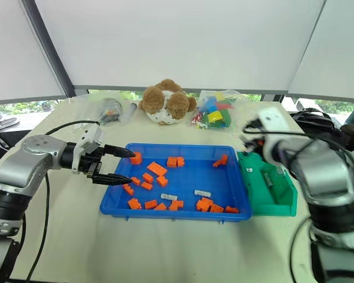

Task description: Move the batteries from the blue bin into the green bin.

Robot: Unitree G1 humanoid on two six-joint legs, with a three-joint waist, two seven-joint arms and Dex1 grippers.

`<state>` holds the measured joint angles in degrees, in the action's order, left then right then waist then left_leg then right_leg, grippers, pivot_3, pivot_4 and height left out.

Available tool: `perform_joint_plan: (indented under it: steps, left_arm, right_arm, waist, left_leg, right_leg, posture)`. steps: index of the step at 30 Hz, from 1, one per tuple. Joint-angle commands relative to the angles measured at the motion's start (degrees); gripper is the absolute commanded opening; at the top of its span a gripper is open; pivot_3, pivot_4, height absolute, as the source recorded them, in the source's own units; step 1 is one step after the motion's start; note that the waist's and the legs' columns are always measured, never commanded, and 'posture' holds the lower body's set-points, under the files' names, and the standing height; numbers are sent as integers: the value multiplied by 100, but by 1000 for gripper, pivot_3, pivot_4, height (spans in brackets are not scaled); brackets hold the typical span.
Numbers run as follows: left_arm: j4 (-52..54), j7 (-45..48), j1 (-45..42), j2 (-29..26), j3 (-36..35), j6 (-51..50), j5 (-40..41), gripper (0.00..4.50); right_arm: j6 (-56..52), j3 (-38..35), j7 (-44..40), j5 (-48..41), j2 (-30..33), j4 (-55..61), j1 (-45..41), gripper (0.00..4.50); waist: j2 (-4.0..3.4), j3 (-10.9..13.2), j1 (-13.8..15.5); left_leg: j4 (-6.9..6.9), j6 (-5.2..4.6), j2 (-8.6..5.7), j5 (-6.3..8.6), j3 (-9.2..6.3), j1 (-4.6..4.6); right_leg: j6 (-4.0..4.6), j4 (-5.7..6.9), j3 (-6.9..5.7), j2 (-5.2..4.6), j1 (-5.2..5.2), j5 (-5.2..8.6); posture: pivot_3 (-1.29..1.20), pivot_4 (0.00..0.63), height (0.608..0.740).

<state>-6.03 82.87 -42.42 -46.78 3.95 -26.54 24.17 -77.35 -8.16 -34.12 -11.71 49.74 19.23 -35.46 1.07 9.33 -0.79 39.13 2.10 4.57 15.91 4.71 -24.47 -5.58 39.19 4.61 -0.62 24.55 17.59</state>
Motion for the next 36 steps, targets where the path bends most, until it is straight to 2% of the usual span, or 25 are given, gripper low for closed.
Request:
perform_joint_plan:
  steps: [1, 3, 8, 12, 15, 18, 23, 27, 36]
  left_arm:
    - [9, 42, -141, 8, -1, 141, -44, 4500]
    - [-17, 49, -159, 29, 8, 164, -53, 4500]
    - [-67, 83, -192, 52, 28, 224, -92, 4500]
    - [-67, 101, -200, 39, 26, 228, -115, 4500]
    - [-122, 117, -243, 27, 29, 247, -144, 4500]
    - [-228, 126, -336, 40, 52, 294, -182, 4500]
    - [-297, 148, -431, 65, 92, 333, -209, 4500]
    - [-239, 159, -399, 16, 52, 303, -209, 4500]
    - [-150, 122, -303, -92, -26, 294, -200, 4500]
  right_arm:
    - [40, -370, -134, -176, 313, 321, 423, 31]
    - [95, -426, -181, -269, 367, 380, 654, 31]
    - [239, -475, -209, -413, 422, 358, 843, 2498]
    - [298, -468, -376, -687, 489, 484, 581, 4463]
    - [514, -339, -819, -1268, 299, 829, 338, 4463]
    - [919, 140, -1213, -1600, 195, 1045, 215, 4463]
    - [1678, 1745, -1463, -1240, -305, 489, -373, 4463]
    - [1920, 2565, -1452, -928, -747, -58, -722, 4463]
    - [1803, 3422, -987, -385, -1915, -998, -1250, 4463]
  waist:
    - [0, 0, -35]
    - [-1, -1, -49]
    - [-1, -1, -15]
    - [-1, -1, 10]
    - [-1, -1, 1]
    - [-1, -1, -13]
    - [-1, 0, -10]
    - [-1, 0, -3]
    - [-1, 0, -8]
  left_leg:
    - [0, 0, 0, 0, 0, 2]
    - [-1, 0, 1, 0, 0, 4]
    - [1, 0, 1, 0, 0, 4]
    - [2, 0, 1, 0, 0, 3]
    - [3, 0, 1, 0, 0, 3]
    - [1, 0, 3, 0, -5, 4]
    - [5, 0, 2, 0, -2, 3]
    - [4, 0, 2, 0, -2, 2]
    - [3, 0, 4, 0, -2, 1]
  right_leg:
    - [0, 1, 2, 2, 0, 0]
    - [0, 2, 3, 4, 0, 0]
    - [0, 3, 4, 4, 0, 0]
    - [0, 2, 4, 3, -1, 0]
    - [0, 2, 4, 2, -1, 0]
    - [0, 3, 1, 6, -1, 0]
    - [0, 2, 1, 4, -3, 0]
    - [0, 3, 1, 4, 0, 0]
    - [0, 5, -3, 3, 2, 0]
  posture:
    - [0, 150, 733]
    - [0, 150, 733]
    - [0, 150, 733]
    - [0, 150, 733]
    - [0, 150, 733]
    - [0, 150, 733]
    - [0, 150, 733]
    - [0, 150, 733]
    - [0, 150, 733]
